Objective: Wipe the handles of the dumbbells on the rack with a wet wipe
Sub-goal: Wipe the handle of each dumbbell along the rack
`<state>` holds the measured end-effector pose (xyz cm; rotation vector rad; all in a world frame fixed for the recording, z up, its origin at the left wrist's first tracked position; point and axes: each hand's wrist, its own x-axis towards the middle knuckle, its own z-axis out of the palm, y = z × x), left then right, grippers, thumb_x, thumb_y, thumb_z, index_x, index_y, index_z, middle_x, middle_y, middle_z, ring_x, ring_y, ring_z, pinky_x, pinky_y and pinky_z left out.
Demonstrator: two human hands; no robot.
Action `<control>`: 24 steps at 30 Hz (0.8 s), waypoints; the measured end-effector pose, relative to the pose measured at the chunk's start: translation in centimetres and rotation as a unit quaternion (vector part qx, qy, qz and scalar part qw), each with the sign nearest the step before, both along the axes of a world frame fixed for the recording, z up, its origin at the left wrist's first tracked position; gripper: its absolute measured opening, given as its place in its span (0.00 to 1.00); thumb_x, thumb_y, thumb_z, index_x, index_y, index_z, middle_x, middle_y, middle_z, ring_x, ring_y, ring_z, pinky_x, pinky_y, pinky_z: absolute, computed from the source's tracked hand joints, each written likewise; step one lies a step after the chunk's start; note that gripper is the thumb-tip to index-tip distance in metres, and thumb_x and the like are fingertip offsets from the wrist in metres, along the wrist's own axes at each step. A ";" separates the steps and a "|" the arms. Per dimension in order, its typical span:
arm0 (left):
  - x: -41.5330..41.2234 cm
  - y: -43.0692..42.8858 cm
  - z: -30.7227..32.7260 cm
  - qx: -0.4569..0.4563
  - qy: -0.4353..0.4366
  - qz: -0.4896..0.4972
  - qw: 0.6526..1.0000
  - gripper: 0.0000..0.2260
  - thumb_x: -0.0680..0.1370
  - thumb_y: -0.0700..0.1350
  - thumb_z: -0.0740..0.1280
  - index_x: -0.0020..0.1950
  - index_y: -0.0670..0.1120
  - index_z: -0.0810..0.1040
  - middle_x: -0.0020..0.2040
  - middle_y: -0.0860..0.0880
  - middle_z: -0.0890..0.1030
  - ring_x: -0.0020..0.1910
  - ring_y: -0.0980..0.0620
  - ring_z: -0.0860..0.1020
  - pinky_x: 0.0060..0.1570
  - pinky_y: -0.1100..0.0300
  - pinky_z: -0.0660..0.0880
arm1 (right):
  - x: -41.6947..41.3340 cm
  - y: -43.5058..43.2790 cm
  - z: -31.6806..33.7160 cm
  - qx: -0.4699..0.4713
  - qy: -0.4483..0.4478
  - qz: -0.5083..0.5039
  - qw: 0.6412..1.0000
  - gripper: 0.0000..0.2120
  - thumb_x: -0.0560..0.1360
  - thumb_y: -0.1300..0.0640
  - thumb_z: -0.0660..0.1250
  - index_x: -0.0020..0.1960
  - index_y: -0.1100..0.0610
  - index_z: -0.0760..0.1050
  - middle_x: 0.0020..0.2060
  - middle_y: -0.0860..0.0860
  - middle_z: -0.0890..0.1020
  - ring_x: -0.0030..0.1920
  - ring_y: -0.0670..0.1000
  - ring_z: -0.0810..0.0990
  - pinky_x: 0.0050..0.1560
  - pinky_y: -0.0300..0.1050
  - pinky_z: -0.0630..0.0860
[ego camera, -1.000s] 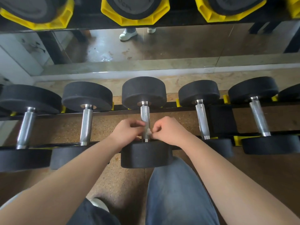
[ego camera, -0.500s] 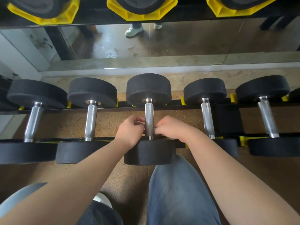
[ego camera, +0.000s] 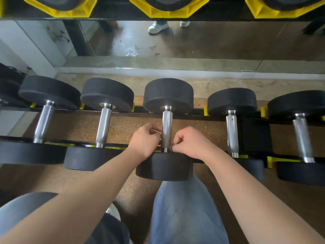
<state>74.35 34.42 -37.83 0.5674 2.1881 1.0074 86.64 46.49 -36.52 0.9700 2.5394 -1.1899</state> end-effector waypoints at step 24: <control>0.6 -0.2 1.0 -0.011 -0.035 0.044 0.998 0.10 0.74 0.41 0.65 0.50 0.51 0.83 0.43 0.52 0.87 0.44 0.52 0.86 0.53 0.47 0.83 | -2.3 -0.2 0.6 0.145 0.029 0.175 0.973 0.06 0.76 0.55 0.69 0.42 0.51 0.83 0.46 0.52 0.82 0.42 0.49 0.79 0.40 0.40 0.75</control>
